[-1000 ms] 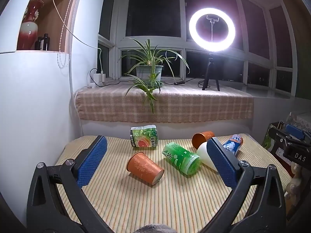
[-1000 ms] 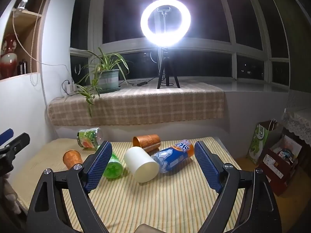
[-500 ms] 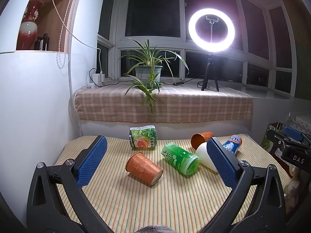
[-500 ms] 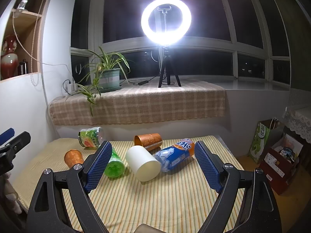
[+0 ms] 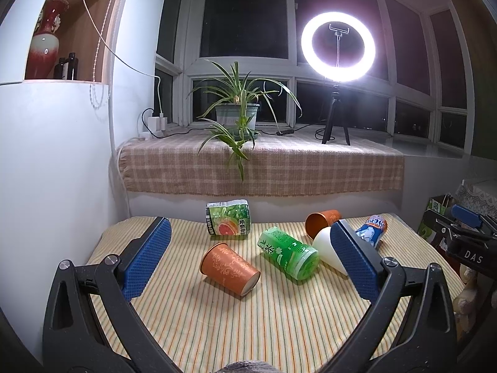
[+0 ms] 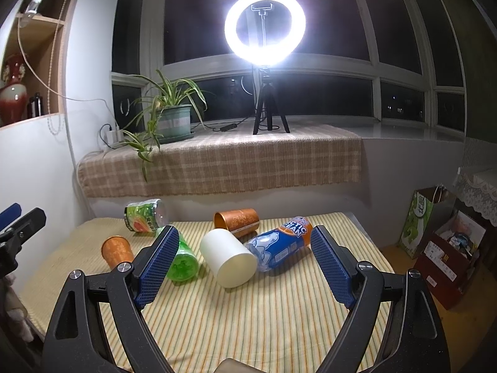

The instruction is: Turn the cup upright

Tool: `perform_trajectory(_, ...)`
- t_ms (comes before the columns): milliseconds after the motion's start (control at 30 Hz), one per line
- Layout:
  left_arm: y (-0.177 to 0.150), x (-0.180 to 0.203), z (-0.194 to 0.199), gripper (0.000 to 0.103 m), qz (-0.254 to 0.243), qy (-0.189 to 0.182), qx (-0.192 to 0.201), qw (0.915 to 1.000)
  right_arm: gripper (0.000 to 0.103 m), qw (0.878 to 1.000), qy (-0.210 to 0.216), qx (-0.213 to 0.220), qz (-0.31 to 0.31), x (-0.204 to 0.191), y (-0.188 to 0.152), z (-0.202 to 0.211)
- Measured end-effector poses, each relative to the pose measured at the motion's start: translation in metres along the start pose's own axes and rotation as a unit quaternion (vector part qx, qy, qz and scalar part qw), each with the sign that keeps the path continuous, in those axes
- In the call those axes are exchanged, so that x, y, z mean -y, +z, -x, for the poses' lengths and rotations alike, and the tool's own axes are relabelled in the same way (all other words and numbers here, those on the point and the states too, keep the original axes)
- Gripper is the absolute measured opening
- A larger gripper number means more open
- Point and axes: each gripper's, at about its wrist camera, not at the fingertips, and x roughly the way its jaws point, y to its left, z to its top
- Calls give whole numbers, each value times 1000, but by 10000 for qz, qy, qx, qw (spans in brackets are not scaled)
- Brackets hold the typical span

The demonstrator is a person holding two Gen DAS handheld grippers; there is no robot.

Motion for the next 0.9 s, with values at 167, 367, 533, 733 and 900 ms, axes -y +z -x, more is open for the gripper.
perform_trajectory(167, -1, 0, -1, 103, 0, 0, 0, 10000, 87, 10000, 0, -3, -8, 0, 0, -1)
perform_trajectory(367, -1, 0, -1, 103, 7, 6, -11, 10000, 87, 10000, 5, 4, -15, 0, 0, 0)
perform_trajectory(533, -4, -1, -2, 103, 15, 8, -23, 10000, 87, 10000, 14, -12, -12, 0, 0, -1)
perform_trajectory(733, -4, -1, -3, 103, 15, 11, -31, 10000, 87, 10000, 28, -29, 8, -2, 0, -2)
perform_trajectory(900, -5, -2, -4, 103, 17, 3, -37, 10000, 87, 10000, 25, -27, 9, -3, 0, -2)
